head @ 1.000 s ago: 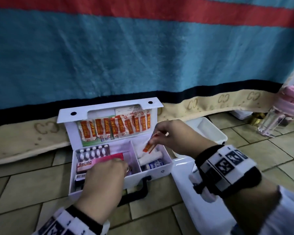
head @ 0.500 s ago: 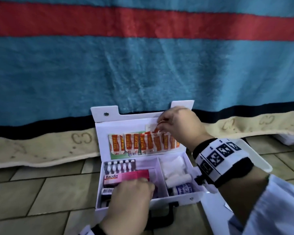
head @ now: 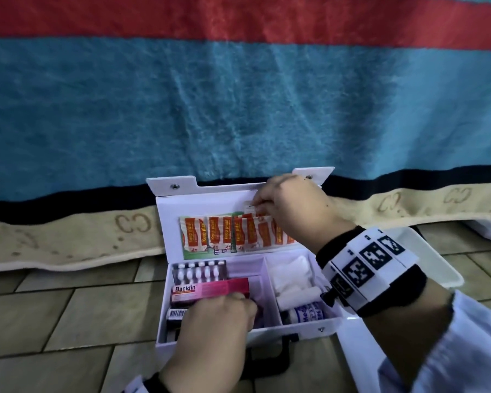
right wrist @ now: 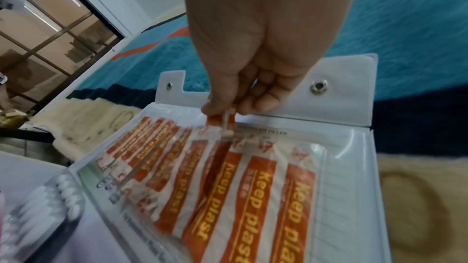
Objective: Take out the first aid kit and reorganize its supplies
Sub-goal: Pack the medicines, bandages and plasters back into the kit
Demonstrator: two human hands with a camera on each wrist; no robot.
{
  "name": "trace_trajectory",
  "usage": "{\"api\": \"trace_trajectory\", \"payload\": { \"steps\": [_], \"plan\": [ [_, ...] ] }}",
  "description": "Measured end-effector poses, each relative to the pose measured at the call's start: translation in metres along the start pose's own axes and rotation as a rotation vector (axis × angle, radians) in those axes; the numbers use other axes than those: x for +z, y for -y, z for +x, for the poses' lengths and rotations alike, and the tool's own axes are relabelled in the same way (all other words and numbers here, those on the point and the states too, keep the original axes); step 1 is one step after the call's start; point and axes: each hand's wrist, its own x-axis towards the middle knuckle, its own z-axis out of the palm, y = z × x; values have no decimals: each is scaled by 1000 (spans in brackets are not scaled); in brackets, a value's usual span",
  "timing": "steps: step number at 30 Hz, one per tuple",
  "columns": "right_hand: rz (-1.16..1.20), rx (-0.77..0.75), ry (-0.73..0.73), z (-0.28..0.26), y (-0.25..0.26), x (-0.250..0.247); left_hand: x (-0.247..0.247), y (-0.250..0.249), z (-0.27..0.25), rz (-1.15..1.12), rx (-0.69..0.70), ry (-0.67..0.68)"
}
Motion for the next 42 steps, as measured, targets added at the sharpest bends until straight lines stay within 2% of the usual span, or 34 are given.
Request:
{"api": "trace_trajectory", "payload": {
  "steps": [6, 14, 23, 25, 28, 31, 33, 35, 37, 39, 42],
  "plan": [
    [-90, 48, 85, -4, 3, 8, -2, -1, -1, -8, -4, -9],
    [-223, 52, 123, -13, 16, 7, -2, -2, -1, -28, -20, -15],
    [-253, 78, 149, -19, 19, -3, 4, -1, -5, -62, -61, -92],
    [-141, 94, 142, -28, 15, -17, 4, 0, -5, -86, -77, -103],
    [151, 148, 115, -56, 0, -47, 5, 0, -5, -72, -69, -106],
    [176, 311, 74, -96, -28, -63, 7, 1, -5, -61, -60, -119],
    [2, 444, 221, -125, -49, -62, 9, 2, -4, -59, -56, -130],
    [-163, 540, 544, -153, -66, -51, 12, 6, -2, -61, -61, -141],
    [-209, 581, 799, -178, -74, -35, 14, 9, 0, -63, -65, -150],
    [-276, 555, 840, -200, -76, -19, 16, 10, 1, -65, -61, -161],
    [-294, 580, 700, -216, -81, 0, 17, 9, 0, -83, -57, -166]
  ]
}}
